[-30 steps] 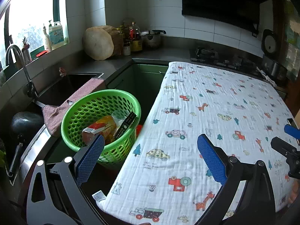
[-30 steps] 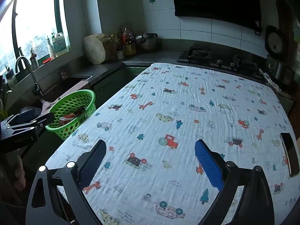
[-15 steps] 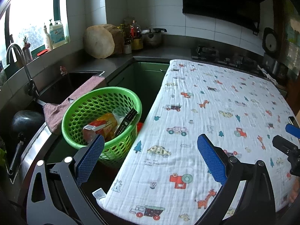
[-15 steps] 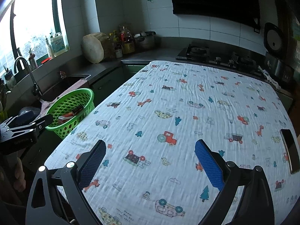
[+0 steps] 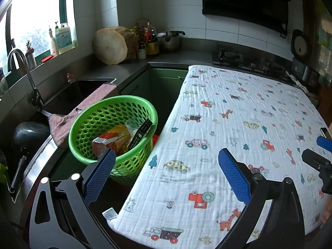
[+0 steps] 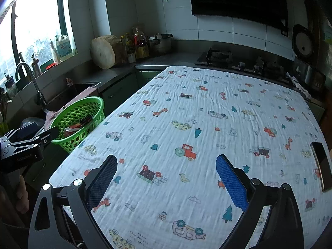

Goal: Collect trash

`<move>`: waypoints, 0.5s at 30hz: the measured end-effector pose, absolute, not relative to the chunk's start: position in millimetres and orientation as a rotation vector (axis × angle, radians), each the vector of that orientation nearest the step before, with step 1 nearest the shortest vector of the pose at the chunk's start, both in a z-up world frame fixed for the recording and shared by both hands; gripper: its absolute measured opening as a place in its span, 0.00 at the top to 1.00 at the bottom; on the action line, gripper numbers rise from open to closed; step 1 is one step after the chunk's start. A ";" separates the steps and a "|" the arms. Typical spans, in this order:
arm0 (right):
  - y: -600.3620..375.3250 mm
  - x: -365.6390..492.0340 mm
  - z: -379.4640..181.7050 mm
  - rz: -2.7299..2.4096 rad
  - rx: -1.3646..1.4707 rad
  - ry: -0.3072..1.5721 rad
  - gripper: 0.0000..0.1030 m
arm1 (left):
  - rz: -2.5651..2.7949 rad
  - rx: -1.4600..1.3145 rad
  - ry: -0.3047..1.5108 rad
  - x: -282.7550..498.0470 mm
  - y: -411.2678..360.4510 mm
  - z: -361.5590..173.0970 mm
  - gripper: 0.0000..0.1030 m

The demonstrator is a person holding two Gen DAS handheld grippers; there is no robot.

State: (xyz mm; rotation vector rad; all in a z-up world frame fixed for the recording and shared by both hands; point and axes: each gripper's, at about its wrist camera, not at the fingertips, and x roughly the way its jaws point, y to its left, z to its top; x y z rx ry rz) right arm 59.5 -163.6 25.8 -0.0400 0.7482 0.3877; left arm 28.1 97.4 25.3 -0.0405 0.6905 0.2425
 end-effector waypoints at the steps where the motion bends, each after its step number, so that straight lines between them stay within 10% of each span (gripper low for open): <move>1: -163.4 59.3 25.4 0.387 -0.041 0.749 0.10 | 0.241 -0.042 0.691 28.0 97.1 25.4 0.05; 15: -162.7 58.4 25.3 0.389 -0.044 0.749 0.10 | 0.266 -0.025 0.693 29.8 94.8 25.0 0.05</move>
